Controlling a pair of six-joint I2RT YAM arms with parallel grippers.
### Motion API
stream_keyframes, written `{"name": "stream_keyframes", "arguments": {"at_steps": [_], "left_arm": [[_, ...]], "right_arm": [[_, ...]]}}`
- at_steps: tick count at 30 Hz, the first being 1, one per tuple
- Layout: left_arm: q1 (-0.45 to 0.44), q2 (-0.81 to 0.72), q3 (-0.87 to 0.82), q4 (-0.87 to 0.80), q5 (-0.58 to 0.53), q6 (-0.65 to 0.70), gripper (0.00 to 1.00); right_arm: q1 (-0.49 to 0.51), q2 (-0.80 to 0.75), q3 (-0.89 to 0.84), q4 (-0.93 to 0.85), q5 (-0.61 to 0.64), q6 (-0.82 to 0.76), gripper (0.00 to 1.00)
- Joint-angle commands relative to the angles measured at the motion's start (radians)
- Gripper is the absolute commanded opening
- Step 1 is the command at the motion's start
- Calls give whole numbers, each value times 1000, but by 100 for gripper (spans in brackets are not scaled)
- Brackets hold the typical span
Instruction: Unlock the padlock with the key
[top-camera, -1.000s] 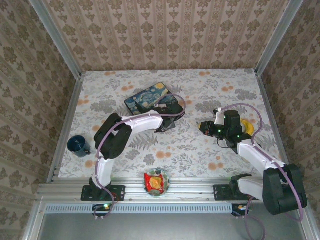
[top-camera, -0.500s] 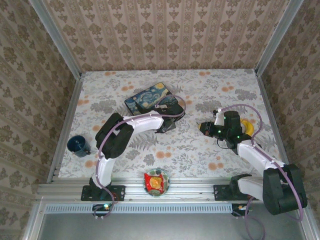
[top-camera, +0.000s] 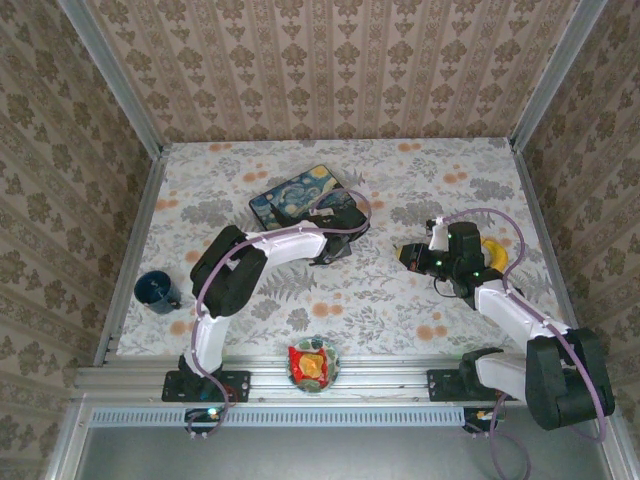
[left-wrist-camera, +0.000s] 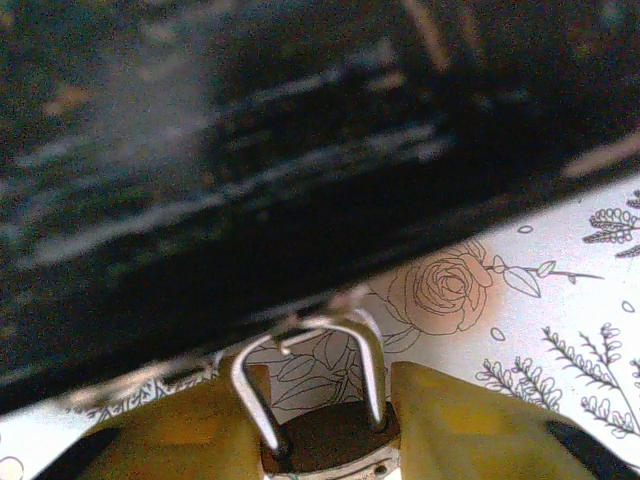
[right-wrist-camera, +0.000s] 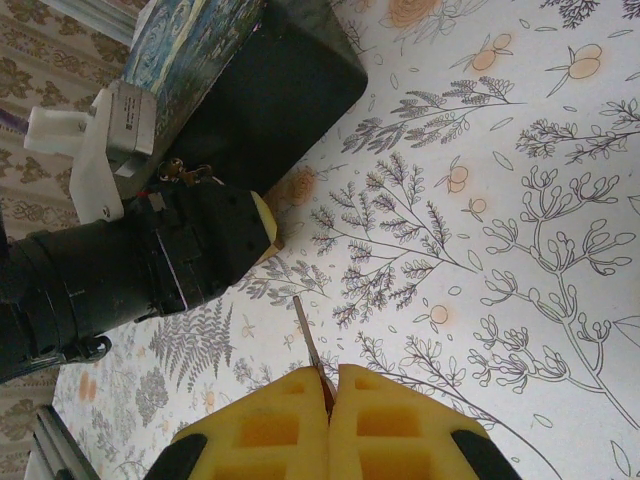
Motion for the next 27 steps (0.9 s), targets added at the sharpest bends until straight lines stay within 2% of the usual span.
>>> {"name": "stream_keyframes", "arguments": {"at_steps": [1,8,13,20,27], "left_arm": [[9,14,-10,-3,5,-6,27],[3,-4,-27,22,39,7,18],[4,-45,-73,90,135,26,8],[1,-115,-126,196,310,-25,7],[1,-144,-158,279,440,-98,7]], "right_arm": [[-5,2,-18,25,-13,14,0],[-5,-6,-50,44,-18,24,0],[-2,-12,-84,62,-20,32,0],[73,16,-173,237,37,82,0],[185,123,-170,392,102,92,0]]}}
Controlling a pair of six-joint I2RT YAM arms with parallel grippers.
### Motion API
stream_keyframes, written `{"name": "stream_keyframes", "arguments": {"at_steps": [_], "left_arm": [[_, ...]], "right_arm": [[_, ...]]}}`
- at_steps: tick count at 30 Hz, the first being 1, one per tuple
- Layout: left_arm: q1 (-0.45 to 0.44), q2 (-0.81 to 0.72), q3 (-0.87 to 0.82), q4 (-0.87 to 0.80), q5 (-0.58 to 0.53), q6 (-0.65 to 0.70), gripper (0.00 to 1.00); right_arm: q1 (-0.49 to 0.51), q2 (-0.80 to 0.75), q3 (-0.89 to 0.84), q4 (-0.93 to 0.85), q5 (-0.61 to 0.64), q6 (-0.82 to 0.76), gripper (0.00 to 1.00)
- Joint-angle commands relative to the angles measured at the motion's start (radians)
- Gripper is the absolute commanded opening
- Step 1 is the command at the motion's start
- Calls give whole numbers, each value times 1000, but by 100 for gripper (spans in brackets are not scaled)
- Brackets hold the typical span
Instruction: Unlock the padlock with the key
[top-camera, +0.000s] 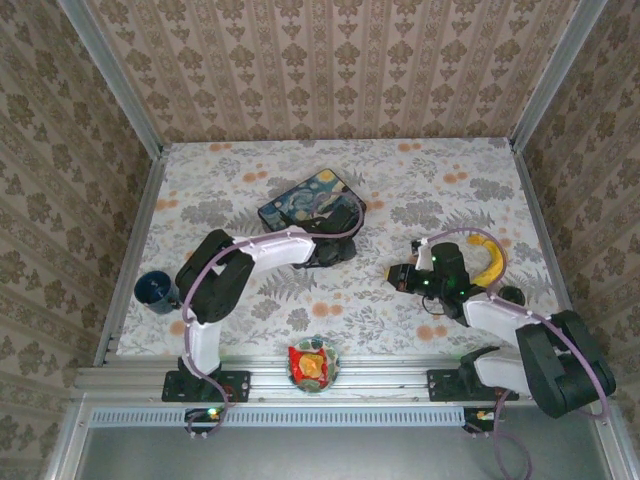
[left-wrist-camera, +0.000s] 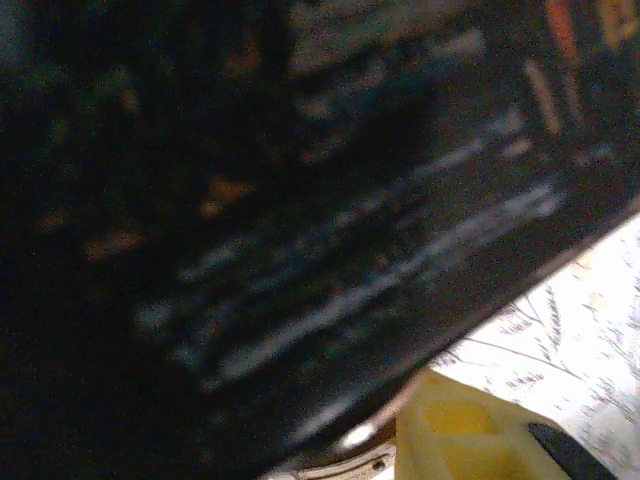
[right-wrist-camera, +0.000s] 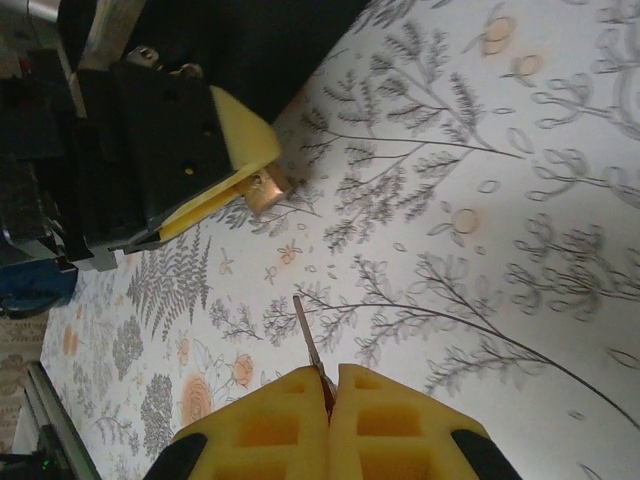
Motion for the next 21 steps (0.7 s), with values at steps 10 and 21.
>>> {"name": "stream_keyframes", "arguments": {"at_steps": [10,21], "left_arm": [[9,-62,-103,162,240,-150,7],[18,-63,-132,197,263,-180,8]], "right_arm": [[97,194,25,253,87,18,0],[171,282,13,379,186,22,0]]}}
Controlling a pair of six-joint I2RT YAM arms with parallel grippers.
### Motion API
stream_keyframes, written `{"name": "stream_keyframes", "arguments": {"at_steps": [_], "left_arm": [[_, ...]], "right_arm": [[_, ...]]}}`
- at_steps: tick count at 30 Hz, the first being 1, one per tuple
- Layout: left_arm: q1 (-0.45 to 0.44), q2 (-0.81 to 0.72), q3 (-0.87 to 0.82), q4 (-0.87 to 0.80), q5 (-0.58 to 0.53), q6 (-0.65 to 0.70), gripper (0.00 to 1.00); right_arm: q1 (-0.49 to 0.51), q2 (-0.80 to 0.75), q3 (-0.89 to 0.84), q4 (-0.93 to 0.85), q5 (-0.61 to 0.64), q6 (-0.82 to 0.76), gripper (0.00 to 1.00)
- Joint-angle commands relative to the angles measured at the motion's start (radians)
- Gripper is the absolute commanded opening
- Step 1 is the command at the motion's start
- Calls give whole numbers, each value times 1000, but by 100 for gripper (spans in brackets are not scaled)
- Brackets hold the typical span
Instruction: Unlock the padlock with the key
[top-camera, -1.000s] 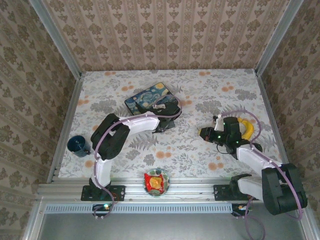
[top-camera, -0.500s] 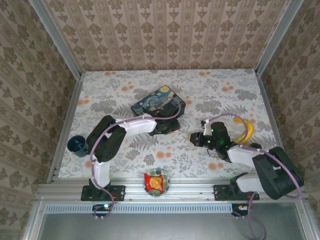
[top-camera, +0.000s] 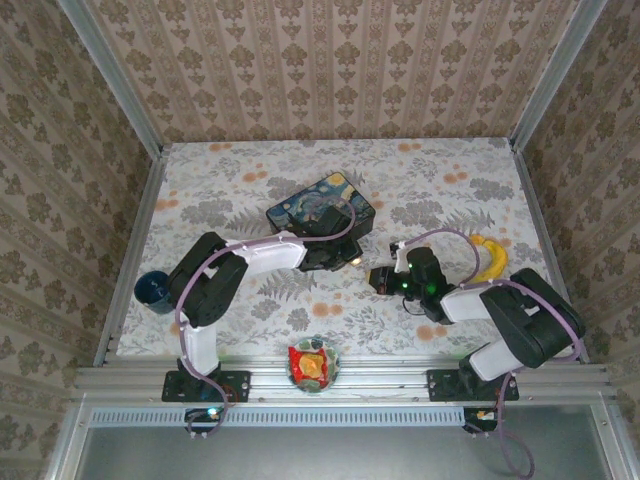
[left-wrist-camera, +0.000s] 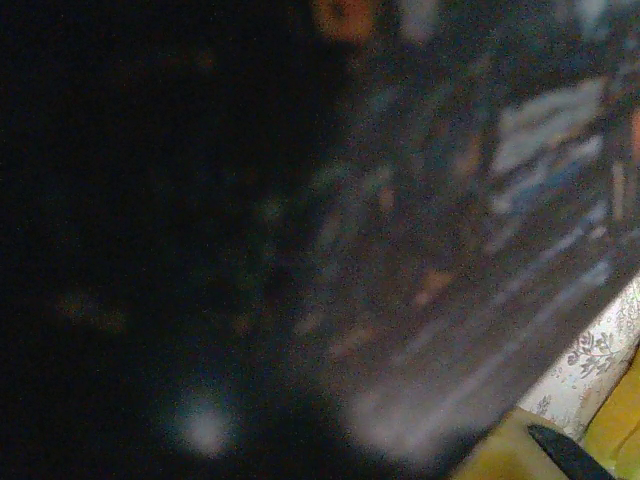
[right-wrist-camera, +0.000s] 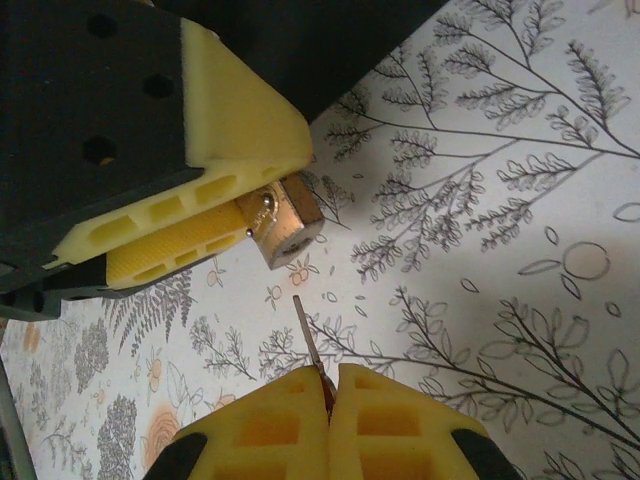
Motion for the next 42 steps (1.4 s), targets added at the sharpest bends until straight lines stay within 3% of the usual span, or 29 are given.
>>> {"name": "stream_keyframes", "arguments": {"at_steps": [1,42], "left_arm": [[-2,-10,-23,15,61,-37,8],[5,7,-49,70,98,-64,7]], "right_arm": [[16,22,10,66,63,-1,0],[18,106,26,188,79,16,0]]}}
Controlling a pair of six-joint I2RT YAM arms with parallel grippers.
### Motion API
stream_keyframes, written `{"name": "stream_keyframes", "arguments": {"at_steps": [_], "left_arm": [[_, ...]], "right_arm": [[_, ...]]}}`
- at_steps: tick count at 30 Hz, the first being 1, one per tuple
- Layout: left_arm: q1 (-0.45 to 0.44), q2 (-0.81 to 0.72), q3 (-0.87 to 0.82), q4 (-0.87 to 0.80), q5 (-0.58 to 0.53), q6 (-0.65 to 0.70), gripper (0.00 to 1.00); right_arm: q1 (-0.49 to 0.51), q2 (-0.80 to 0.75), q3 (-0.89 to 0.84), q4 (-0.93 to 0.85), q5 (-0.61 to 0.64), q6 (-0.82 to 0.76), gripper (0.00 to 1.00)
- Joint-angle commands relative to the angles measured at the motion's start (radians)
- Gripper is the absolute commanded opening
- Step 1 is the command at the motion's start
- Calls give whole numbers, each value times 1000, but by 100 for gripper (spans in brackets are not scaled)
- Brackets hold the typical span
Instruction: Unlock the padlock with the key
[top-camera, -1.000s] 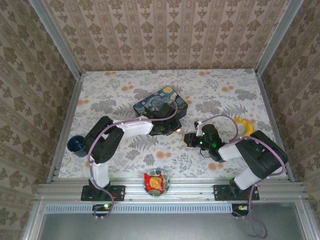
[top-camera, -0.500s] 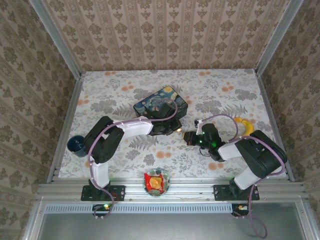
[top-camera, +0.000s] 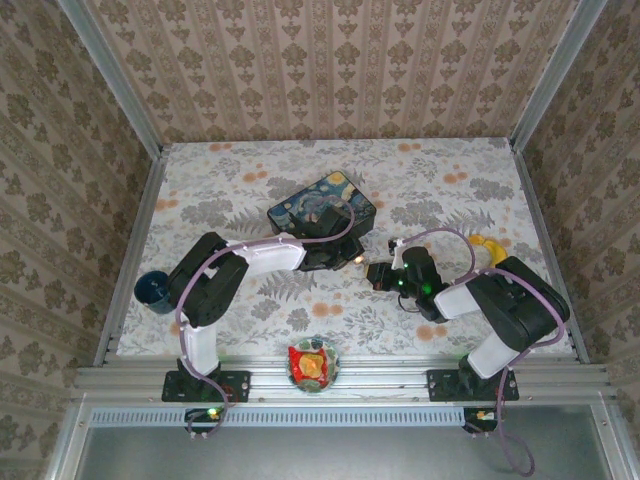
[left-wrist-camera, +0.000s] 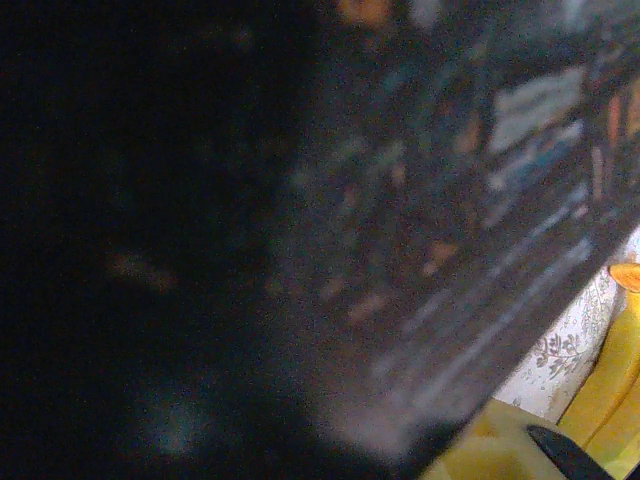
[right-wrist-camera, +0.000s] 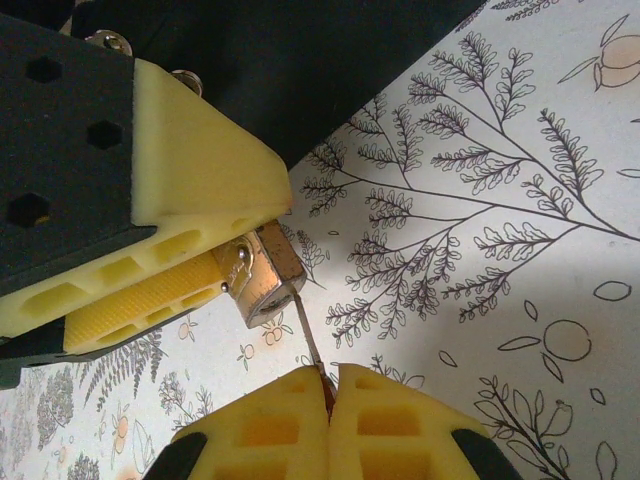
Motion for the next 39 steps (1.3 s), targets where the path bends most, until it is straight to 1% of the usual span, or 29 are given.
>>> {"name": "stream_keyframes", "arguments": {"at_steps": [1,16,24,30,39], "left_arm": [[3,8,-24,-4,82,-42,7],[5,16,-26,14,102,-65,7],[15,1,-41,40,159,-102,7],[20,5,-38,49,200,-118,7],[22,8,-44,72,212,-129,7]], "right_arm": [[6,4,5,70,5,8,0],[8,-50,-21,78,8,-14,0],[9,-97,-34,31,35,-38,0],[8,-87,-24,48,40,-35,0],[7,-56,7,66,4,-20,0]]}}
